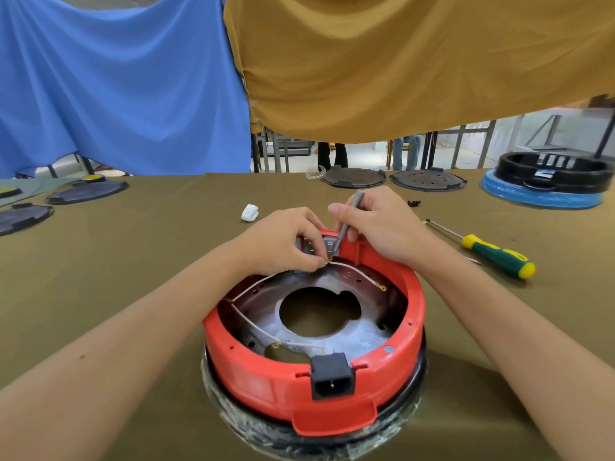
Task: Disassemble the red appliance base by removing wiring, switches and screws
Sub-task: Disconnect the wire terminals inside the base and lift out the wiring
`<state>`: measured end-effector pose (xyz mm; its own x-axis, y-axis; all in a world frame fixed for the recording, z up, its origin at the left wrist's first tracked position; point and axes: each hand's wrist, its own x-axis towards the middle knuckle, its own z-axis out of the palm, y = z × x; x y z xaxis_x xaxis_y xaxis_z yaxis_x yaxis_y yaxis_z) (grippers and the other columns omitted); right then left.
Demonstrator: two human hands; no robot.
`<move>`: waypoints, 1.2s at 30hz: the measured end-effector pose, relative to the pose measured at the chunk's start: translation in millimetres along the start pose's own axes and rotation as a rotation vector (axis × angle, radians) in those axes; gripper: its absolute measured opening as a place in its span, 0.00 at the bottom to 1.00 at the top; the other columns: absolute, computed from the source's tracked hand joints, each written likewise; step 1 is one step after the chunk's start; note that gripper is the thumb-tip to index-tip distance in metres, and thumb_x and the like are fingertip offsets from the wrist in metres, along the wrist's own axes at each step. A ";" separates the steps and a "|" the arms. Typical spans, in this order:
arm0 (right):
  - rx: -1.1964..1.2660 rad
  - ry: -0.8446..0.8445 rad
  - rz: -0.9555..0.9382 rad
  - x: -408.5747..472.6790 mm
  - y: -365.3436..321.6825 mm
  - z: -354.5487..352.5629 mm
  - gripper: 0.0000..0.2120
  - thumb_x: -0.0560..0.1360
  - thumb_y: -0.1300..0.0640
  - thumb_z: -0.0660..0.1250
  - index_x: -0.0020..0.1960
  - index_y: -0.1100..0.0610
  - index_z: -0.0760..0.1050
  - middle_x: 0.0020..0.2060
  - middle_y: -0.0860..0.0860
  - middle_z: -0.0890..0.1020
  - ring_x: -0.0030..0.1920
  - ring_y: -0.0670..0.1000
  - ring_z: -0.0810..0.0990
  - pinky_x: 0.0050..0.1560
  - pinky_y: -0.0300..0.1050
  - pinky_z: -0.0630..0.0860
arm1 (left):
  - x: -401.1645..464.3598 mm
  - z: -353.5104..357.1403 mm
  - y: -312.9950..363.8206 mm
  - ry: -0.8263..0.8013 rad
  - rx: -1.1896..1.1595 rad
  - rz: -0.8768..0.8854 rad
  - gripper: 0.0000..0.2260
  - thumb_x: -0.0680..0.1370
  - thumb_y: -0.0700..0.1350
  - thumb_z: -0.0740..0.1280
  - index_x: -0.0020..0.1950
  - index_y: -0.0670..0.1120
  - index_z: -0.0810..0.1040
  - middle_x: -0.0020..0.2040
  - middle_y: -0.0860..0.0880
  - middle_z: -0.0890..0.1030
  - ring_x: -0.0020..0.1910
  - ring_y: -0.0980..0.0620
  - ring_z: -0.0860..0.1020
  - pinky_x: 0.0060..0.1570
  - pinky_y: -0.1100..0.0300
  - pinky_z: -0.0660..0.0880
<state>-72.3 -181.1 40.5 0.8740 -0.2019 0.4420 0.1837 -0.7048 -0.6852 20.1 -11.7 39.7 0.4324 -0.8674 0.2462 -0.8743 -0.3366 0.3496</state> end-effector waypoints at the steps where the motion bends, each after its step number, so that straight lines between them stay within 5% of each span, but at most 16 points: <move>1: 0.021 0.006 0.015 -0.1 0.3 0.2 0.19 0.80 0.48 0.66 0.34 0.55 0.81 0.30 0.53 0.83 0.36 0.54 0.81 0.45 0.48 0.76 | -0.2 0.2 0.3 -0.003 -0.002 -0.003 0.07 0.72 0.47 0.74 0.38 0.59 0.84 0.56 0.58 0.75 0.55 0.68 0.72 0.58 0.65 0.67; 11: -0.064 0.040 -0.071 -8.8 -2.8 0.7 0.16 0.79 0.48 0.68 0.37 0.56 0.80 0.30 0.50 0.83 0.29 0.45 0.75 0.34 0.38 0.70 | -1.1 0.2 1.0 0.005 -0.002 -0.014 0.06 0.72 0.46 0.74 0.38 0.59 0.83 0.54 0.61 0.74 0.55 0.68 0.72 0.58 0.63 0.69; 17: -0.103 0.011 -0.099 -8.5 -4.5 -0.8 0.15 0.78 0.48 0.69 0.38 0.57 0.81 0.32 0.53 0.83 0.34 0.51 0.77 0.38 0.44 0.71 | -0.3 -0.2 0.4 -0.006 -0.009 -0.019 0.05 0.72 0.46 0.74 0.39 0.57 0.84 0.51 0.62 0.73 0.52 0.69 0.72 0.53 0.71 0.67; 28: 0.033 0.010 -0.010 -2.7 4.0 0.5 0.18 0.79 0.48 0.67 0.34 0.56 0.81 0.29 0.50 0.83 0.32 0.49 0.80 0.41 0.42 0.74 | -0.9 -0.1 2.0 -0.016 -0.005 -0.020 0.08 0.72 0.45 0.74 0.37 0.59 0.83 0.55 0.60 0.75 0.53 0.71 0.72 0.59 0.61 0.70; 32: -0.051 0.055 -0.061 -7.0 2.6 1.4 0.17 0.78 0.47 0.68 0.35 0.55 0.80 0.30 0.51 0.82 0.28 0.43 0.74 0.32 0.36 0.69 | -1.3 -0.9 4.0 -0.012 -0.003 -0.026 0.07 0.72 0.46 0.74 0.38 0.59 0.83 0.54 0.60 0.74 0.53 0.69 0.72 0.58 0.61 0.70; 36: -0.140 -0.005 -0.141 -9.6 -3.3 -1.6 0.13 0.77 0.47 0.69 0.38 0.54 0.81 0.31 0.52 0.83 0.33 0.49 0.78 0.38 0.45 0.73 | -1.0 -1.4 4.5 -0.023 -0.012 -0.040 0.06 0.72 0.45 0.74 0.39 0.57 0.83 0.51 0.62 0.73 0.50 0.66 0.73 0.57 0.61 0.70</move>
<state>-82.0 -177.9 39.4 0.8463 -0.0913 0.5248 0.2403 -0.8138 -0.5292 16.0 -11.8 42.3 0.4615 -0.8618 0.2106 -0.8538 -0.3669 0.3695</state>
